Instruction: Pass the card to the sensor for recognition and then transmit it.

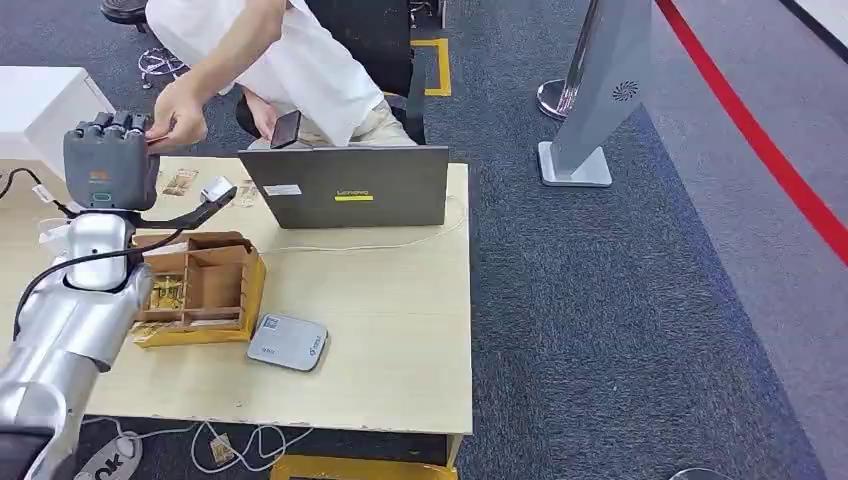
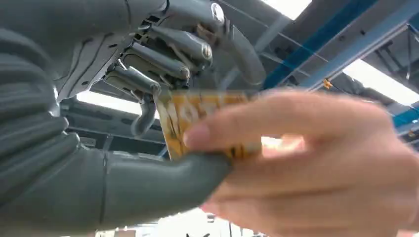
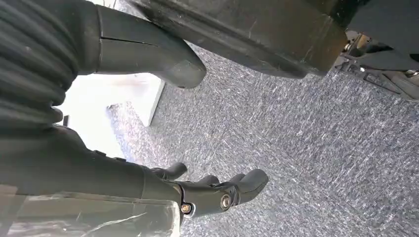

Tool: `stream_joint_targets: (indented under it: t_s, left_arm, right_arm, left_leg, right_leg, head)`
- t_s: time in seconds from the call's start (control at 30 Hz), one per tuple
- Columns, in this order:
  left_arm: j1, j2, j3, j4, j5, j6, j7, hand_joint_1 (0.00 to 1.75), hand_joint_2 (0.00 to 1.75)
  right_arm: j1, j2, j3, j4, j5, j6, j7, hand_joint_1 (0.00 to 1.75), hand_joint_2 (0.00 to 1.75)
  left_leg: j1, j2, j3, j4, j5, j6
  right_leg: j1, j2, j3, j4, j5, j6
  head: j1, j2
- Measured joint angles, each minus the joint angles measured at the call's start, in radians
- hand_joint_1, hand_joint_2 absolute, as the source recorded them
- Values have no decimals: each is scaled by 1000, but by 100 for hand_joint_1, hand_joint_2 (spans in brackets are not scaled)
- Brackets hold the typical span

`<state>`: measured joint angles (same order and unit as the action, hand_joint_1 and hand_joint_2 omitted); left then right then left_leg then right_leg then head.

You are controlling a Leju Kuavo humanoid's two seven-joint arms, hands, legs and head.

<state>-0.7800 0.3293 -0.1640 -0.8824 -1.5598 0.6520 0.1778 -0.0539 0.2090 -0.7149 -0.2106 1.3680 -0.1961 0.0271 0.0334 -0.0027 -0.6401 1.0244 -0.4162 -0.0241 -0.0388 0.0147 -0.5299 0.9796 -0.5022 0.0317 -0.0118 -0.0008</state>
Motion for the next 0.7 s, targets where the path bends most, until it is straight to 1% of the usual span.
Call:
stream_joint_targets:
  t_s: [0.1, 0.23, 0.27, 0.33, 0.37, 0.4, 0.43, 0.47, 0.5, 0.53, 0.6, 0.63, 0.67, 0.7]
  left_arm:
    - [-8, -10, -1, 19, 0, 1, -19, 0, 175]
    - [9, -21, -1, 22, 19, 14, -56, 0, 175]
    - [21, -22, -1, 14, 37, 17, -76, 0, 175]
    - [66, -20, 0, -37, 88, 14, -114, 0, 175]
    - [76, -19, 2, -53, 104, 12, -122, 0, 175]
    - [103, -16, 5, -87, 143, 4, -139, 0, 175]
    - [250, 16, 43, -248, 401, -65, -218, 0, 175]
    - [316, 34, 72, -302, 492, -78, -246, 0, 175]
    - [396, 63, 130, -364, 591, -79, -297, 0, 175]
    - [464, 76, 185, -400, 659, -81, -344, 0, 175]
    - [591, 117, 309, -439, 808, -124, -444, 0, 175]
    - [661, 133, 422, -443, 922, -177, -518, 0, 175]
    - [711, 147, 533, -443, 979, -229, -572, 0, 175]
    - [750, 160, 657, -429, 989, -302, -631, 0, 175]
  right_arm:
    - [0, 0, 0, 0, -4, -2, 3, 0, 175]
    - [2, 0, 0, 0, -10, -2, 5, 0, 175]
    - [2, 0, 0, 0, -16, -3, 5, 0, 175]
    - [3, 0, 0, 0, -28, -4, 5, 0, 175]
    - [3, 0, -1, 0, -30, -5, 5, 0, 175]
    - [3, 0, -2, 0, -37, -5, 5, 0, 175]
    - [6, 0, -11, 1, -63, -17, 2, 0, 175]
    - [8, 1, -15, 1, -71, -21, -1, 0, 175]
    - [10, 2, -20, 1, -79, -24, -6, 0, 175]
    - [13, 2, -25, 1, -83, -25, -10, 0, 175]
    - [18, 2, -34, 2, -91, -33, -21, 0, 175]
    - [20, 2, -38, 3, -93, -35, -31, 0, 175]
    - [22, 2, -41, 3, -95, -35, -39, 0, 175]
    - [25, 1, -45, 3, -97, -37, -45, 0, 175]
  left_leg:
    - [0, 1, 0, 0, 0, 0]
    - [0, 1, -1, 0, 0, 0]
    - [0, 1, -1, 0, 0, 0]
    - [-1, 1, -1, 0, -1, 0]
    - [-1, 1, -1, 0, -1, 0]
    - [-1, 2, -2, 0, -1, 0]
    - [-1, 9, -1, -1, -4, -2]
    - [-1, 11, 1, -2, -5, -2]
    - [-1, 14, 2, -2, -6, -3]
    - [-1, 16, 3, -2, -7, -3]
    - [-1, 15, 3, -4, -8, -5]
    - [0, 17, 4, -4, -10, -7]
    - [0, 19, 4, -4, -10, -8]
    - [2, 19, 2, -4, -11, -9]
  right_leg:
    - [0, 1, 2, 0, 0, 0]
    - [0, 1, 2, 0, 0, 0]
    - [0, 1, 2, 0, 0, 0]
    - [0, 2, 4, 0, 0, 0]
    - [0, 2, 5, 0, 0, 0]
    - [0, 3, 5, 0, 0, 0]
    - [0, 10, 5, 1, 0, 0]
    - [0, 13, 4, 1, -1, -1]
    - [0, 15, 3, 2, -2, -2]
    - [0, 17, 2, 2, -3, -3]
    - [1, 16, 3, 3, -6, -5]
    - [1, 17, 2, 3, -8, -7]
    - [1, 19, 1, 4, -8, -7]
    - [4, 19, 1, 4, -9, -7]
  head:
    - [0, 0]
    - [0, 0]
    - [1, 0]
    - [0, 0]
    - [1, 0]
    - [1, 0]
    - [0, 0]
    - [2, 0]
    - [0, 0]
    - [-1, 0]
    - [0, 0]
    - [1, 0]
    - [-2, 0]
    - [-3, 0]
